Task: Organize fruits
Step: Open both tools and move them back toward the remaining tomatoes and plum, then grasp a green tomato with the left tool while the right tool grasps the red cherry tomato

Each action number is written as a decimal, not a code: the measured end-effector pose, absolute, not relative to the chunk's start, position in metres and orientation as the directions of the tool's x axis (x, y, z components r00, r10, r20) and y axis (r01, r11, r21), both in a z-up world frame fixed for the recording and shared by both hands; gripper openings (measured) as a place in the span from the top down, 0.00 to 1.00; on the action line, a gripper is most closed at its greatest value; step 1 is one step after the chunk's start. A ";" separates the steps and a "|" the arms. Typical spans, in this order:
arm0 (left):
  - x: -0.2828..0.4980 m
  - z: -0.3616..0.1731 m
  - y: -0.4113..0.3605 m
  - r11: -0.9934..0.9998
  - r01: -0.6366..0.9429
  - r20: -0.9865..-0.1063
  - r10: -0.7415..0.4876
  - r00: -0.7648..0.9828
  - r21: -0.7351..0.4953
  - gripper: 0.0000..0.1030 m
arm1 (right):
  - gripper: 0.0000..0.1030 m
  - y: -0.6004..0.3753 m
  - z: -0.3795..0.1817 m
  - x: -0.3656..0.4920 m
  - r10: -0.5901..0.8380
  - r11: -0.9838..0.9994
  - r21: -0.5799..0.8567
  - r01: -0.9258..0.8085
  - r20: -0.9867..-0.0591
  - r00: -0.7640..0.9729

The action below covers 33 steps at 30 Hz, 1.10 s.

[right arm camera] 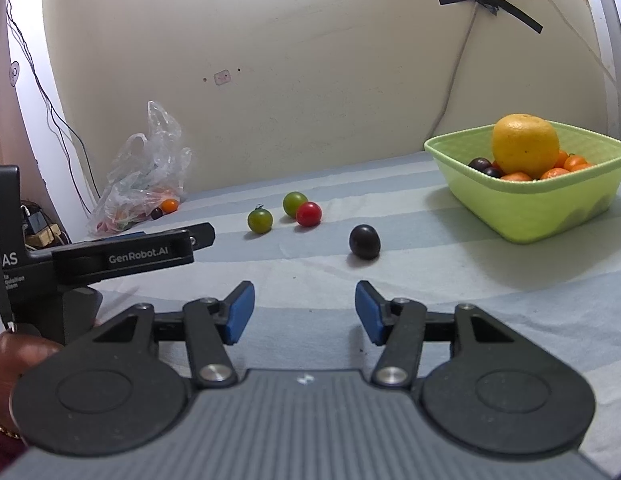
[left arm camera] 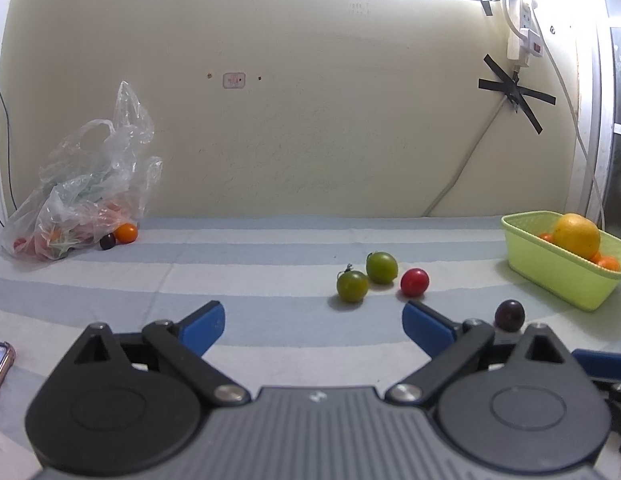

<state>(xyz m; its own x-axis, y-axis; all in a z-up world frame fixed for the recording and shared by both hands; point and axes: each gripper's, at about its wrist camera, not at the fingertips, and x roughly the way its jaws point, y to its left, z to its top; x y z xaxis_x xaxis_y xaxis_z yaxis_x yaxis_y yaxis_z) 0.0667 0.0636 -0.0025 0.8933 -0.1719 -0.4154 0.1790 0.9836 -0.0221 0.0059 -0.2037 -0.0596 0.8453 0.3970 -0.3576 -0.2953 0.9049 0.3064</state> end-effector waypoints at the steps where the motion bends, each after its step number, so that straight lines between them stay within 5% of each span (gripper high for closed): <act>1: 0.067 -0.002 0.064 0.983 0.180 -0.414 -0.173 0.894 -0.023 0.03 | 0.43 -0.204 -0.060 0.006 0.395 0.906 0.304 -0.294 -0.360 0.845; 9: 0.056 0.000 0.062 0.979 0.206 -0.370 -0.194 0.909 -0.007 0.00 | 0.43 -0.203 -0.059 0.005 0.372 0.917 0.291 -0.274 -0.367 0.852; 17: 0.101 0.012 0.063 0.933 0.358 -0.444 -0.333 0.832 -0.029 0.03 | 0.43 -0.199 -0.026 0.042 0.400 0.917 0.178 -0.358 -0.402 0.824; 21: 0.143 0.002 0.068 0.924 0.357 -0.528 -0.371 0.764 -0.133 0.41 | 0.47 -0.182 -0.021 0.090 0.414 0.903 0.102 -0.417 -0.464 0.783; 23: 0.154 -0.002 0.070 0.916 0.369 -0.535 -0.392 0.749 -0.155 0.42 | 0.56 -0.178 -0.023 0.116 0.404 0.905 0.095 -0.415 -0.500 0.766; 30: 0.171 -0.009 0.063 0.895 0.408 -0.550 -0.436 0.713 -0.180 0.42 | 0.58 -0.174 -0.029 0.161 0.464 0.880 0.197 -0.433 -0.555 0.691; 33: 0.174 -0.013 0.059 0.886 0.426 -0.577 -0.449 0.682 -0.185 0.73 | 0.63 -0.171 -0.038 0.171 0.464 0.879 0.218 -0.424 -0.589 0.661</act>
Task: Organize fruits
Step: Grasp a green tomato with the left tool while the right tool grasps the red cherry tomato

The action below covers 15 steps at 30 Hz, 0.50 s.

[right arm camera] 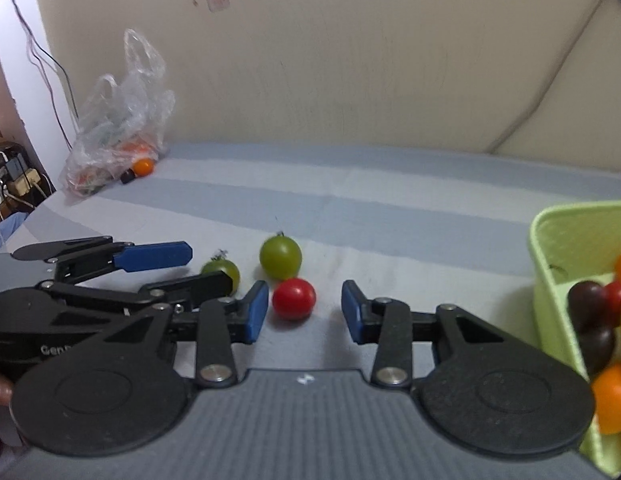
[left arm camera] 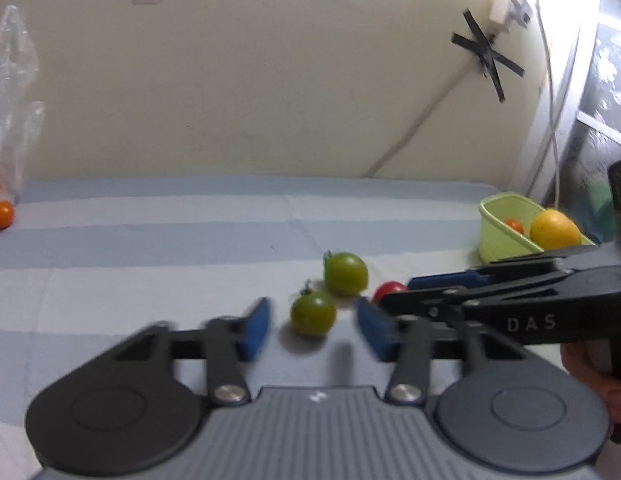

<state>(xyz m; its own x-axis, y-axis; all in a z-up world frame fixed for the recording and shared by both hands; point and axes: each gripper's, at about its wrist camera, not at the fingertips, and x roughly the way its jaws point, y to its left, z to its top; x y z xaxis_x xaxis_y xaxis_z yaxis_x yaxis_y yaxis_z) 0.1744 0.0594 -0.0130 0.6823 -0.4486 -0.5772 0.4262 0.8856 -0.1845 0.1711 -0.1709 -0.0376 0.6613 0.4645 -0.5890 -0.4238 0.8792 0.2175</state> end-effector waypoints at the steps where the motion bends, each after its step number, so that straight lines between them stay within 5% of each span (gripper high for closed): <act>1: 0.173 -0.014 0.056 0.890 0.425 -0.585 -0.435 0.684 -0.165 0.76 | 0.66 -0.171 -0.039 0.171 0.481 0.871 0.236 -0.430 -0.588 0.651; 2: 0.172 -0.013 0.055 0.891 0.428 -0.582 -0.430 0.690 -0.151 0.76 | 0.75 -0.171 -0.040 0.171 0.492 0.865 0.248 -0.437 -0.586 0.643; 8: 0.126 -0.002 0.037 0.861 0.492 -0.558 -0.474 0.681 -0.131 0.76 | 0.75 -0.177 -0.031 0.138 0.496 0.864 0.226 -0.450 -0.542 0.679; 15: 0.072 0.022 -0.011 0.786 0.604 -0.507 -0.576 0.641 -0.131 0.75 | 0.75 -0.237 -0.014 0.055 0.490 0.871 0.243 -0.426 -0.387 0.781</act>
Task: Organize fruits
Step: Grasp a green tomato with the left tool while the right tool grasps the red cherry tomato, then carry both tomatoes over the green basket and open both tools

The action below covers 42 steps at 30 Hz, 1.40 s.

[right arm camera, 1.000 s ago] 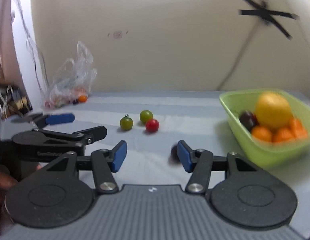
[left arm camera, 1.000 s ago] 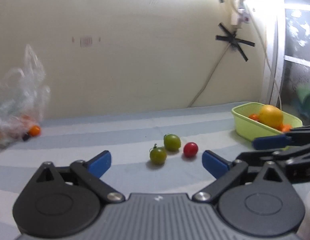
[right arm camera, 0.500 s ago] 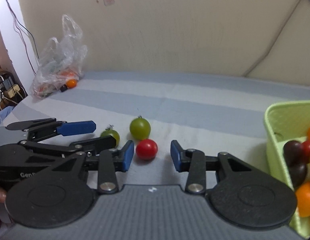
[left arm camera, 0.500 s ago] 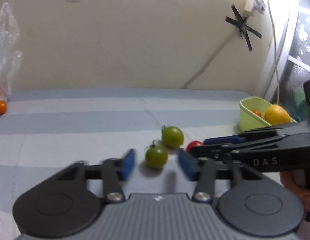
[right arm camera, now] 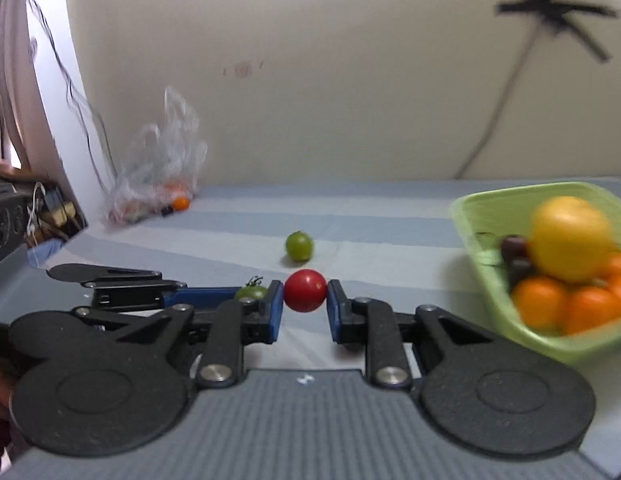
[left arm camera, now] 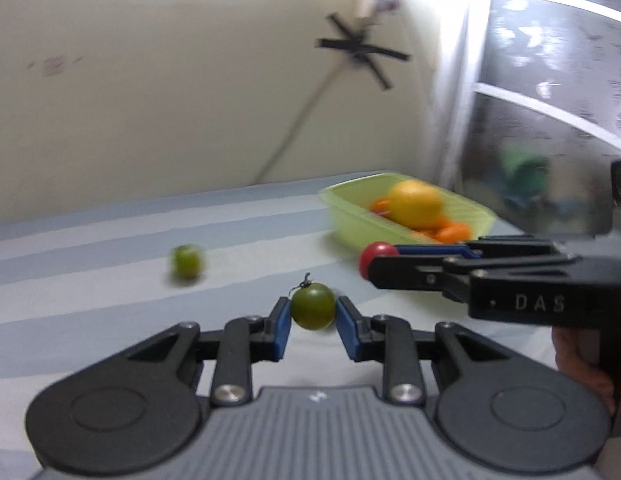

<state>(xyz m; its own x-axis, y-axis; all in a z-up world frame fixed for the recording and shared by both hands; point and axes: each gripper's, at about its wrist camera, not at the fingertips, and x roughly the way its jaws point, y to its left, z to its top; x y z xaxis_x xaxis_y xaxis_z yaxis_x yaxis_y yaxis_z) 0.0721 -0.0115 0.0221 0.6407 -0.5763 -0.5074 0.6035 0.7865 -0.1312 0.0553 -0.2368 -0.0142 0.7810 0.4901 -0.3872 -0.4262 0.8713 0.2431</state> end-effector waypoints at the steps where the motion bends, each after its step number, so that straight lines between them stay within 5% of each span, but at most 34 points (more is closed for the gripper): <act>1: 0.069 0.026 -0.021 0.776 0.618 -0.497 -0.588 0.638 -0.126 0.75 | 0.75 -0.247 -0.013 0.046 0.472 0.881 0.235 -0.411 -0.365 0.803; 8: 0.085 0.054 -0.110 0.683 0.721 -0.483 -0.674 0.558 -0.119 0.75 | 0.75 -0.312 -0.004 0.025 0.310 0.947 0.177 -0.270 -0.270 0.912; 15: 0.108 0.057 -0.164 0.680 0.730 -0.525 -0.643 0.557 -0.059 0.74 | 0.75 -0.359 -0.006 0.047 0.260 0.954 0.231 -0.193 -0.311 0.914; 25: 0.122 0.039 -0.154 0.715 0.688 -0.561 -0.624 0.545 -0.127 0.72 | 0.74 -0.376 -0.019 0.069 0.241 0.960 0.227 -0.164 -0.369 0.898; 29: 0.127 0.035 -0.159 0.742 0.660 -0.589 -0.586 0.556 -0.116 0.58 | 0.73 -0.368 -0.022 0.076 0.236 0.966 0.195 -0.172 -0.382 0.894; 31: 0.127 0.035 -0.160 0.756 0.647 -0.579 -0.575 0.578 -0.106 0.50 | 0.73 -0.367 -0.023 0.081 0.223 0.969 0.187 -0.160 -0.389 0.894; 36: 0.119 0.047 -0.145 0.762 0.628 -0.536 -0.600 0.594 -0.158 0.50 | 0.61 -0.373 -0.019 0.079 0.201 0.970 0.205 -0.132 -0.370 0.907; 42: 0.096 0.070 -0.097 0.776 0.599 -0.453 -0.614 0.647 -0.196 0.46 | 0.62 -0.378 -0.003 0.059 0.180 0.971 0.208 -0.115 -0.326 0.928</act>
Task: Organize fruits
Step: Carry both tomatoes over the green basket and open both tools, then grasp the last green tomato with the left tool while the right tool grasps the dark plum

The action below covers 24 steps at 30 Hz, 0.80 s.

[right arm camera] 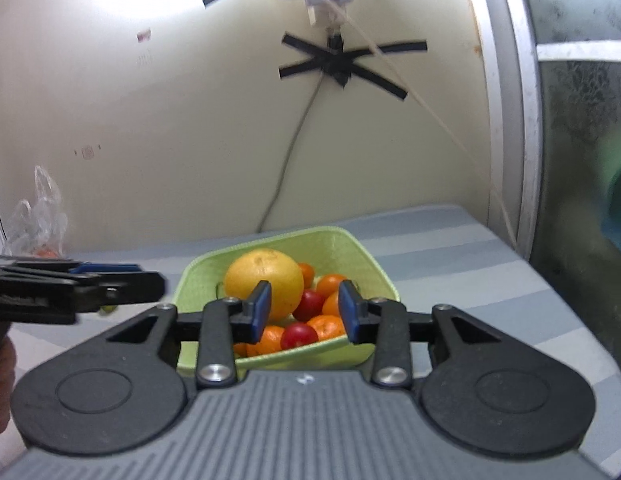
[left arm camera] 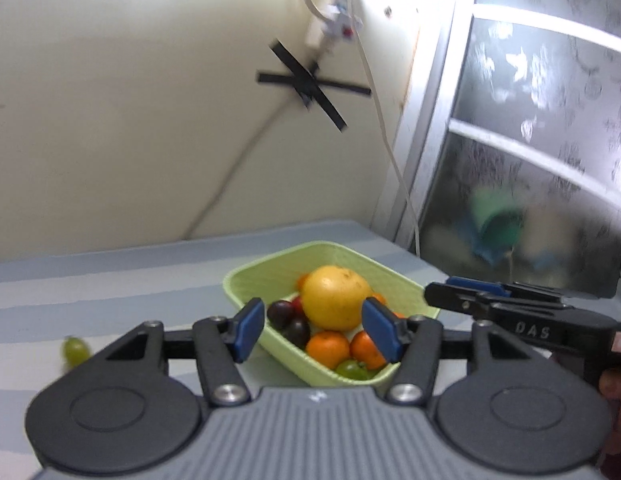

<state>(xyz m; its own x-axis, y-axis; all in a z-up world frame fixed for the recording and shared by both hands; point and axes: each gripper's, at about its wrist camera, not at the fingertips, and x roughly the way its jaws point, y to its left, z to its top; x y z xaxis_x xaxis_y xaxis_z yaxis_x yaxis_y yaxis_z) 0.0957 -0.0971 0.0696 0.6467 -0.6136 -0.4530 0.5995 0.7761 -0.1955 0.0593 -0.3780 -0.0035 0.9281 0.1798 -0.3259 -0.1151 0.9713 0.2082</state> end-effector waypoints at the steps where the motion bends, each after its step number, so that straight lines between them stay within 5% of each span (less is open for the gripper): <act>1: 0.092 0.072 -0.088 0.782 0.590 -0.444 -0.609 0.657 -0.200 0.46 | 0.61 -0.377 0.000 0.055 0.183 0.970 0.210 -0.119 -0.315 0.931; 9: 0.075 0.061 -0.009 0.863 0.474 -0.497 -0.493 0.714 -0.174 0.46 | 0.61 -0.333 0.021 0.027 0.350 0.928 0.227 -0.295 -0.266 0.898; 20: 0.105 0.014 0.040 0.887 0.410 -0.582 -0.452 0.676 -0.212 0.46 | 0.61 -0.240 -0.027 0.047 0.459 0.886 0.175 -0.429 -0.455 0.763; 24: 0.151 0.012 0.033 0.898 0.396 -0.571 -0.431 0.699 -0.192 0.37 | 0.58 -0.225 -0.030 0.067 0.429 0.901 0.172 -0.397 -0.481 0.765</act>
<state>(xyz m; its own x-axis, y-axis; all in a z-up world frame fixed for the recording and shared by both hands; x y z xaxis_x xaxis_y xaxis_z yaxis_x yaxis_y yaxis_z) 0.1511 0.0334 0.0116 0.6989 -0.4310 -0.5707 0.3965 0.8977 -0.1924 0.0673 -0.2252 -0.0296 0.7651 0.4287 -0.4805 -0.3973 0.9015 0.1717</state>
